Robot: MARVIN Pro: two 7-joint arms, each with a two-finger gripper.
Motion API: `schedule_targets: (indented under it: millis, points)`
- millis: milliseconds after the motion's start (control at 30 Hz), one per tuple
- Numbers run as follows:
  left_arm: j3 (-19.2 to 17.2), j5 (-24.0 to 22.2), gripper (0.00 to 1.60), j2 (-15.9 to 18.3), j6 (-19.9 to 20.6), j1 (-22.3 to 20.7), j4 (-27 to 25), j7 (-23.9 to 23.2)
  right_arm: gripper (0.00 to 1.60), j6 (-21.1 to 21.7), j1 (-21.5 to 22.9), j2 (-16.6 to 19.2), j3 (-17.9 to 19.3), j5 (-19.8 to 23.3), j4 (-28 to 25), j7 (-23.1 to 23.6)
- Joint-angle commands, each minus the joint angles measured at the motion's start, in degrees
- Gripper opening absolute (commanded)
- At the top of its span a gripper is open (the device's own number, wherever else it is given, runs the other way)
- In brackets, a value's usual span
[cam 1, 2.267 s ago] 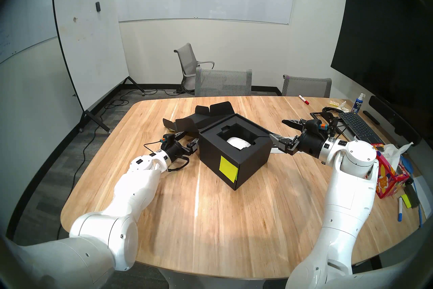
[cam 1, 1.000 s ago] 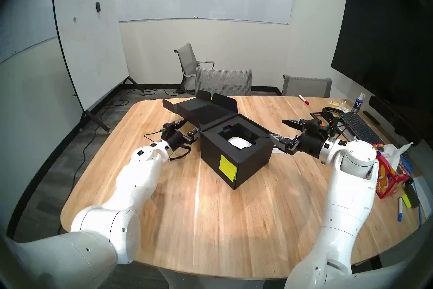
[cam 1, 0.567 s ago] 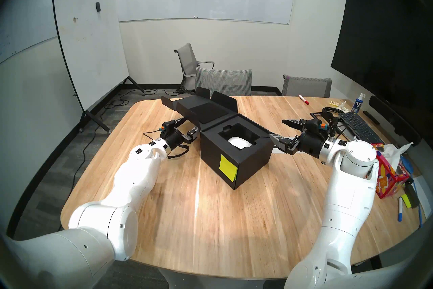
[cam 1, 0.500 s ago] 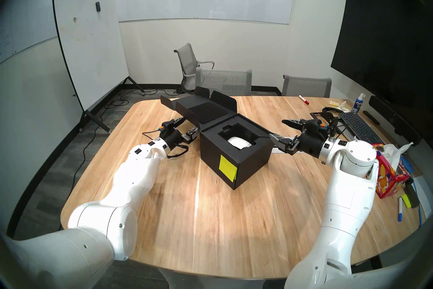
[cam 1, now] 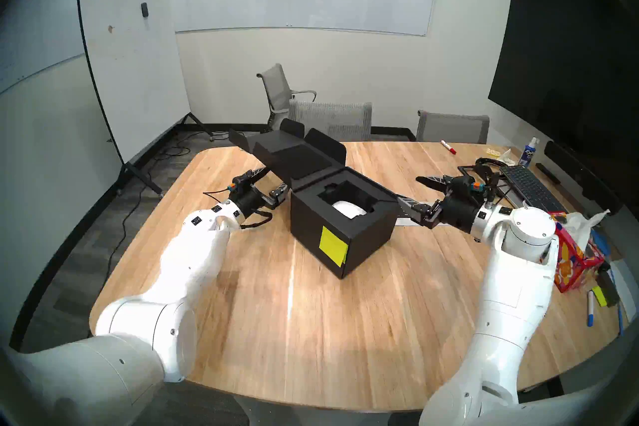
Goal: Open the box and place the mouse inside
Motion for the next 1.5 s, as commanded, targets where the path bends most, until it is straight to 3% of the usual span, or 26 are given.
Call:
schedule_targets:
  millis: [0, 667, 1467]
  points:
    - [0.06, 0.11, 1.60, 0.56, -2.28, -2.52, -2.36, -0.80, 1.60, 0.10, 0.97, 0.06, -0.10, 0.35, -1.01, 0.01]
    - [-0.01, 2.10, 1.60, 2.18, -6.33, -4.76, 0.16, -3.46, 1.60, 0.01, 1.10, -0.15, 0.09, 0.11, -1.01, 0.21]
    - [0.15, 3.72, 1.60, 2.42, -7.43, -9.00, 4.16, -4.75, 1.60, -0.11, 1.26, -0.39, 0.32, -0.18, -1.01, 0.46]
